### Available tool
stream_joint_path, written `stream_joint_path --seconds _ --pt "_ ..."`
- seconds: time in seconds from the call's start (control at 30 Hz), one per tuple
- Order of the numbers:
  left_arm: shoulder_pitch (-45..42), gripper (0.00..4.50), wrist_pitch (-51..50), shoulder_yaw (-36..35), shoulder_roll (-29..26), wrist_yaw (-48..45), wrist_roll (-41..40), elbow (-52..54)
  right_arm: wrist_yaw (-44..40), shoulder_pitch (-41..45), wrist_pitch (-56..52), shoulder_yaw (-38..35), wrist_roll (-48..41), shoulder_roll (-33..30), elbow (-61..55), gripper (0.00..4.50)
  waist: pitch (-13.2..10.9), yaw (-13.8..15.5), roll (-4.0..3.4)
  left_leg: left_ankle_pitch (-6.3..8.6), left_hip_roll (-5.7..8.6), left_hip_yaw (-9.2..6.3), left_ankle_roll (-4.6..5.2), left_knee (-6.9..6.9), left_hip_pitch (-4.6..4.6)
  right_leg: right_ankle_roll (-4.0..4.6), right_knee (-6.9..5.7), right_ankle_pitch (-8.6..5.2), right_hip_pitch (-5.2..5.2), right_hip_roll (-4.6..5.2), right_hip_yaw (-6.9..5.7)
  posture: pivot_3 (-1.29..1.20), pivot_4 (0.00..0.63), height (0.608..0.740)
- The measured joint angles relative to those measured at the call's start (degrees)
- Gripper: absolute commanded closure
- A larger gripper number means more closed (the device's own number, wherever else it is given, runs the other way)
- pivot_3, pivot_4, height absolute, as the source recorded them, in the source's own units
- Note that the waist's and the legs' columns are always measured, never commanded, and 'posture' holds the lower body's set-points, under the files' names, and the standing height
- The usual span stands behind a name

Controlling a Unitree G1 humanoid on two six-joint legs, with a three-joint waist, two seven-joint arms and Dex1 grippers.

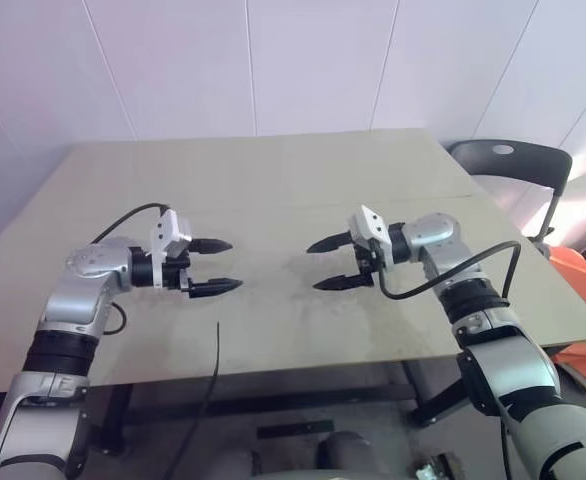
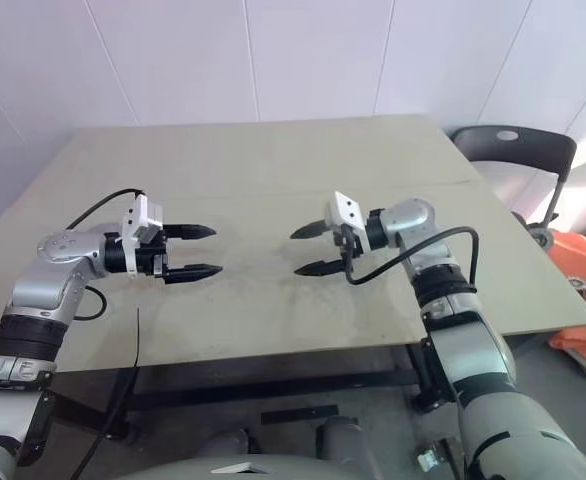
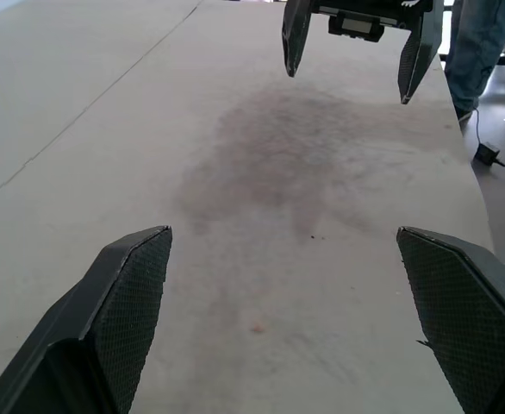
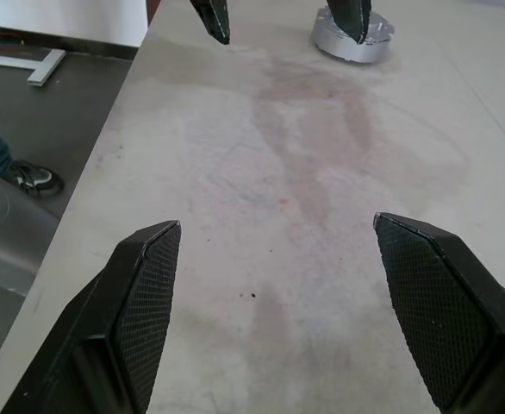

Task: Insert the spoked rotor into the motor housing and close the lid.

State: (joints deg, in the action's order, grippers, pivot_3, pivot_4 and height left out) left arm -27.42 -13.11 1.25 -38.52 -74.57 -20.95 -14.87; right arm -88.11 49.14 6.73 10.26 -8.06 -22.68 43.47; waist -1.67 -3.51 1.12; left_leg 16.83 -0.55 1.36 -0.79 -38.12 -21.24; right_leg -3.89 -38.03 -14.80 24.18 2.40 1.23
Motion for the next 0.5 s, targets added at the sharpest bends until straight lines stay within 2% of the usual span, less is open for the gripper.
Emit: stream_joint_path --seconds 0.5 --pt "0.25 0.03 -0.21 -0.29 -0.25 1.56 0.21 0.41 0.10 3.16 1.64 0.05 0.61 1.30 4.15 0.74 0.00 0.14 0.00 0.00 0.00 0.00 0.00 0.00 -0.01 0.00 0.00 0.00 0.00 0.01 0.00 0.00 0.000 0.740"
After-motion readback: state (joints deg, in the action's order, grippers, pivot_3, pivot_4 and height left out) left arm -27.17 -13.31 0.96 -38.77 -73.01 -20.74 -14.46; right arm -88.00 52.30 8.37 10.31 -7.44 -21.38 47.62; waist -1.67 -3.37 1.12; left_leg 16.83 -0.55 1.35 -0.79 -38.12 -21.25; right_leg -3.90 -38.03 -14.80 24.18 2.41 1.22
